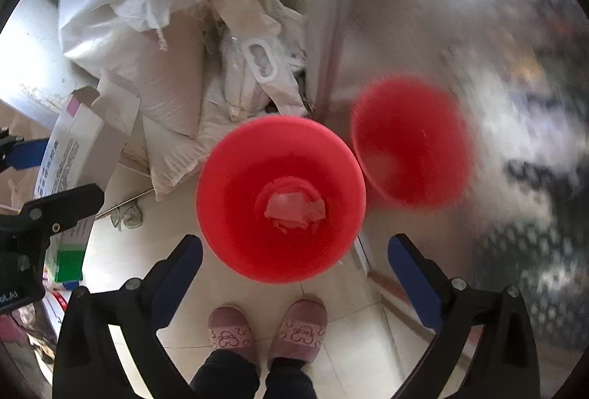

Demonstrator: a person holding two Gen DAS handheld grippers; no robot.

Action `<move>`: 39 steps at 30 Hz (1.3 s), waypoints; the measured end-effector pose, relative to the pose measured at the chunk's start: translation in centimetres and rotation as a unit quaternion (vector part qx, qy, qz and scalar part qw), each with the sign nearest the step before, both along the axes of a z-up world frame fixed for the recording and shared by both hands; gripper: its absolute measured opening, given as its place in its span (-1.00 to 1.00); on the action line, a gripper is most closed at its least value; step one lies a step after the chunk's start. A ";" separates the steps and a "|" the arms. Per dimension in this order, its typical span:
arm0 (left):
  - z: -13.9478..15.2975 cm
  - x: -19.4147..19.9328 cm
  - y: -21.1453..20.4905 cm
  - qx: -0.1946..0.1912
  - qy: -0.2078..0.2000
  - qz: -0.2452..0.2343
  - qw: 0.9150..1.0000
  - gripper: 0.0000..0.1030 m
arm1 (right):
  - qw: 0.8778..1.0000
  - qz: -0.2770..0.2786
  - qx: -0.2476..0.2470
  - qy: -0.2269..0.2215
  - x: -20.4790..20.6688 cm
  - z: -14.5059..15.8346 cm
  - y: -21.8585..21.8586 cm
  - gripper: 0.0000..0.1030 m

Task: Collect trash
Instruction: 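Lower the gloves into the red bin and open the right gripper, then drop the medicine box into the red bin by opening the left gripper, then raise both tools back over the counter toward the remaining trash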

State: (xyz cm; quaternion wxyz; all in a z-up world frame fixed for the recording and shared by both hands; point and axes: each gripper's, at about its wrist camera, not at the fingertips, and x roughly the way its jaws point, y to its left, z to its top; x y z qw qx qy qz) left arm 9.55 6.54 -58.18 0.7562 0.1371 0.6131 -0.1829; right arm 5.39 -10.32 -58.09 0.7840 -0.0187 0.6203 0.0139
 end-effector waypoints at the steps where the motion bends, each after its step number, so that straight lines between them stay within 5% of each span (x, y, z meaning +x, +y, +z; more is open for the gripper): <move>1: -0.4 0.1 -0.3 0.000 0.007 -0.010 1.000 0.09 | 1.000 -0.013 0.000 0.004 -0.1 -0.2 -0.2 0.96; 14: -2.6 1.4 -5.2 -0.015 0.030 -0.107 0.994 0.09 | 0.992 -0.124 -0.011 0.029 -1.4 -1.5 -3.7 0.96; 19: -2.0 1.6 -5.6 -0.022 0.008 -0.107 0.994 0.15 | 0.992 -0.118 -0.017 0.031 -1.6 -1.3 -4.0 0.96; 22: -1.9 1.1 -5.7 -0.021 0.014 -0.115 0.993 0.64 | 0.993 -0.114 -0.022 0.028 -1.6 -1.1 -4.3 0.96; 31: -1.2 0.6 -4.3 -0.015 0.015 -0.100 0.995 0.64 | 0.995 -0.100 -0.020 0.026 -1.7 -0.2 -3.6 0.96; 39: 4.1 -0.5 -1.8 -0.016 0.005 -0.062 0.998 0.64 | 0.998 -0.051 -0.021 0.006 -1.5 4.8 -1.8 0.96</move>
